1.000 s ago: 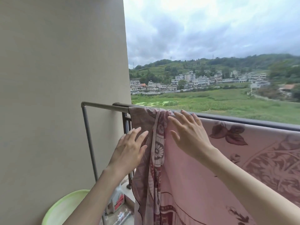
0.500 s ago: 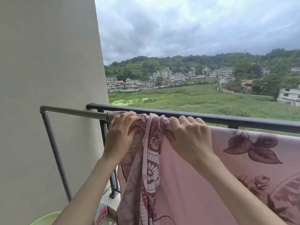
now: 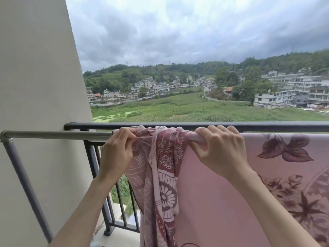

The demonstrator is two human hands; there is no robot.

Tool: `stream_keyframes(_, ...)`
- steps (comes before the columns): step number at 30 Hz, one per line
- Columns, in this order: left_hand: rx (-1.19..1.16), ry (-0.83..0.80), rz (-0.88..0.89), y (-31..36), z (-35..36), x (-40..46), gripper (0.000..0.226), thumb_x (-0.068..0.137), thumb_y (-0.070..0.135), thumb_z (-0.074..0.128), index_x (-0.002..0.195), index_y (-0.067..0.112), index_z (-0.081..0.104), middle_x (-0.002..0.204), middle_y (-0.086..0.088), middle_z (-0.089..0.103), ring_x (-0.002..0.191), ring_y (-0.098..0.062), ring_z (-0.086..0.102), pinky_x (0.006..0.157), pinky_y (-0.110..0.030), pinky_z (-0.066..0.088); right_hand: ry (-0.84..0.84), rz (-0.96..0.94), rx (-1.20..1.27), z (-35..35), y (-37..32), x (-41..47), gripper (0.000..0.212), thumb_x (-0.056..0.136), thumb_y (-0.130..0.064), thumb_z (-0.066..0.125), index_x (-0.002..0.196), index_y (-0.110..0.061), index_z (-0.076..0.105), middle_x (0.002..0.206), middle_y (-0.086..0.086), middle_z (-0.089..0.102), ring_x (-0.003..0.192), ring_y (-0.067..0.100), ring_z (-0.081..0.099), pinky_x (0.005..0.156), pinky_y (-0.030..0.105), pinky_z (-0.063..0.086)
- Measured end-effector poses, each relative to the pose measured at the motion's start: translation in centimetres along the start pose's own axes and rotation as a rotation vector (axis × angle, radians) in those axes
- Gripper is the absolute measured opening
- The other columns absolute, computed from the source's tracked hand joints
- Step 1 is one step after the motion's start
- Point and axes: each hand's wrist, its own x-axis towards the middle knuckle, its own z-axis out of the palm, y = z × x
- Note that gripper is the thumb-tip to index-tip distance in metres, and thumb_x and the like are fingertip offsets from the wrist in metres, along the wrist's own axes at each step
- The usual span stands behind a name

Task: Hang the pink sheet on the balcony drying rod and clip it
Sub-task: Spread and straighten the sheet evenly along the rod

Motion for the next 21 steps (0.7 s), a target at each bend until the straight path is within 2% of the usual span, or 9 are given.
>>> stream_keyframes(2,0.02,0.036,-0.052,-2.1,-0.2,0.5,0.009,0.082,-0.002,0.059,0.085,0.005,0.057,0.095,-0.009,0.069,0.082,-0.029,0.064,0.066,-0.029,0.045,-0.008,0.044,-0.003,0.1,0.2,-0.2,0.033,0.075,-0.052,0.047,0.081,-0.027,0.068,0.069,-0.006,0.067,0.069,0.02,0.063,0.071,0.031,0.041)
stream_keyframes(5,-0.042,0.095,-0.152,-3.6,0.2,1.5,0.011,0.083,-0.006,0.054,0.088,0.004,0.056,0.101,-0.012,0.067,0.092,-0.03,0.061,0.074,-0.034,0.046,0.017,0.095,-0.034,0.6,1.5,-0.5,0.038,0.073,-0.055,0.042,0.082,-0.027,0.067,0.072,-0.006,0.066,0.074,0.021,0.063,0.076,0.031,0.033)
stream_keyframes(7,-0.148,0.155,-0.29,-3.4,0.3,2.4,0.011,0.085,-0.006,0.049,0.09,0.003,0.052,0.092,-0.011,0.061,0.083,-0.025,0.054,0.067,-0.027,0.037,0.012,0.122,-0.035,0.7,2.5,-0.5,0.042,0.072,-0.056,0.038,0.084,-0.027,0.067,0.076,-0.005,0.067,0.079,0.021,0.062,0.079,0.031,0.029)
stream_keyframes(9,-0.264,0.281,-0.439,-3.4,0.2,3.6,0.014,0.087,-0.005,0.044,0.09,0.008,0.046,0.09,-0.013,0.055,0.08,-0.023,0.049,0.064,-0.021,0.03,-0.012,0.139,-0.051,1.1,3.1,-0.5,0.048,0.071,-0.057,0.035,0.089,-0.027,0.067,0.083,-0.004,0.068,0.086,0.021,0.061,0.082,0.032,0.027)
stream_keyframes(11,-0.349,0.415,-0.551,-4.3,0.1,5.0,0.016,0.087,-0.004,0.043,0.091,0.011,0.044,0.097,-0.022,0.058,0.086,-0.03,0.053,0.067,-0.024,0.033,-0.028,0.148,-0.063,1.3,3.9,-0.4,0.051,0.071,-0.058,0.032,0.093,-0.027,0.066,0.089,-0.004,0.068,0.091,0.021,0.06,0.085,0.032,0.024)
stream_keyframes(14,-0.313,0.331,-0.629,-5.7,0.6,5.9,0.018,0.086,-0.004,0.043,0.095,0.005,0.056,0.105,-0.024,0.063,0.098,-0.036,0.058,0.08,-0.031,0.042,-0.054,0.156,-0.049,1.6,5.2,0.0,0.042,0.074,-0.052,0.039,0.096,-0.028,0.066,0.095,-0.004,0.068,0.097,0.021,0.058,0.088,0.033,0.023)
stream_keyframes(16,-0.179,0.169,-0.525,-4.6,2.2,5.4,0.027,0.084,-0.004,0.043,0.101,0.008,0.062,0.107,-0.015,0.066,0.103,-0.035,0.058,0.095,-0.039,0.042,-0.052,0.148,-0.016,2.1,6.0,0.3,0.039,0.077,-0.046,0.039,0.1,-0.029,0.066,0.099,-0.004,0.068,0.098,0.021,0.058,0.091,0.036,0.024)
stream_keyframes(18,-0.068,0.008,-0.286,-1.9,4.3,4.1,0.033,0.085,0.001,0.048,0.111,0.015,0.062,0.114,-0.008,0.064,0.112,-0.029,0.055,0.106,-0.047,0.03,-0.045,0.128,0.026,2.9,6.1,0.4,0.041,0.079,-0.038,0.039,0.108,-0.028,0.065,0.102,-0.004,0.067,0.1,0.02,0.057,0.093,0.038,0.025)
stream_keyframes(21,-0.12,-0.223,0.065,2.9,7.8,2.7,0.034,0.091,0.031,0.046,0.124,0.024,0.054,0.124,0.007,0.058,0.115,-0.008,0.047,0.111,-0.039,0.016,-0.004,0.072,0.071,3.9,6.4,0.2,0.041,0.079,-0.028,0.042,0.113,-0.026,0.065,0.101,-0.006,0.067,0.098,0.019,0.059,0.091,0.037,0.025)
